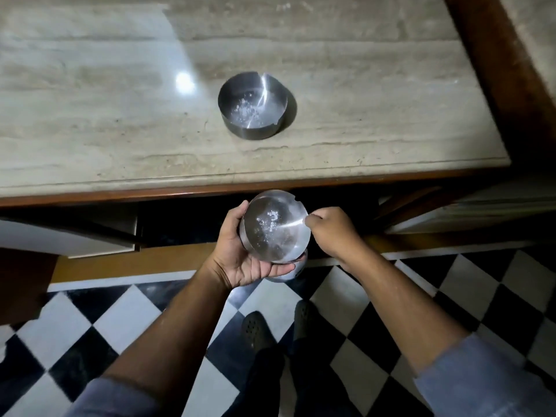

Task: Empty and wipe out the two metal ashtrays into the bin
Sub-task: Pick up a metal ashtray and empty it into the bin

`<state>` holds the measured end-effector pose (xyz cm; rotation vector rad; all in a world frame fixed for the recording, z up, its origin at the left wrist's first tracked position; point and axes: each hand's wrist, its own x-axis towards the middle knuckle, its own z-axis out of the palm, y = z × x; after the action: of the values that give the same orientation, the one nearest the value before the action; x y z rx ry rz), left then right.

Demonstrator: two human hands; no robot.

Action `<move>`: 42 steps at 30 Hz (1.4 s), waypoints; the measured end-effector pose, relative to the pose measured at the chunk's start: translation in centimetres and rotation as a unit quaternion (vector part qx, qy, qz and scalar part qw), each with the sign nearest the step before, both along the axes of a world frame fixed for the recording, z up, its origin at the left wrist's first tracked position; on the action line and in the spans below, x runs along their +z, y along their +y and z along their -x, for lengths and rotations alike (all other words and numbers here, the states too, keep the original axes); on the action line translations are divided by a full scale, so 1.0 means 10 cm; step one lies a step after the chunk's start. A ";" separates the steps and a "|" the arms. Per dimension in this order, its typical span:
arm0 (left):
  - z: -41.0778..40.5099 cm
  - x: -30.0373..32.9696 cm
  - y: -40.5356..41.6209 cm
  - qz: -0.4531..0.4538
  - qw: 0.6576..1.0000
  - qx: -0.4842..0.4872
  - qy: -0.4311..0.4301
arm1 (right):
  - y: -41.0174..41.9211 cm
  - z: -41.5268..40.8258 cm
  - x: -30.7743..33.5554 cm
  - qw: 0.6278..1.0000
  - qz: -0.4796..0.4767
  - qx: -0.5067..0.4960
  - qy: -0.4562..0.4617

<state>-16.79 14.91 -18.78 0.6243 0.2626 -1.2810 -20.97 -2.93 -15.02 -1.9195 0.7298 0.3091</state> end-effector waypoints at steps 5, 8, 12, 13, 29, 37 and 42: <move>-0.15 -0.86 -0.11 -0.134 0.989 -0.019 -0.064 | -0.14 -0.06 -0.77 0.987 -0.143 -0.057 0.050; -0.22 -1.33 -0.32 -0.267 0.914 -0.125 -0.280 | -0.26 -0.02 -1.31 0.999 -0.029 0.006 -0.018; -0.25 -1.98 -0.46 -0.438 0.596 -0.276 -0.613 | -0.37 0.08 -1.72 0.947 0.149 0.223 -0.177; -0.26 -2.14 -0.47 -0.440 0.541 -0.290 -0.655 | -0.39 0.09 -1.82 0.925 0.182 0.256 -0.215; -0.15 -3.16 -0.35 -0.400 0.470 -0.246 -0.748 | -0.26 0.24 -2.67 0.850 0.313 0.358 -0.228; -0.03 -3.38 -0.44 -0.415 0.497 -0.211 -0.732 | -0.24 0.32 -3.17 0.818 0.296 0.491 -0.040; 0.01 -3.42 -0.46 -0.426 0.500 -0.171 -0.734 | -0.27 0.34 -3.14 0.819 0.338 0.445 -0.133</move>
<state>-16.92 10.31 -52.93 2.4966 -0.7899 -0.4390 -24.39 -5.65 -46.45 -2.8332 -0.3795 0.3558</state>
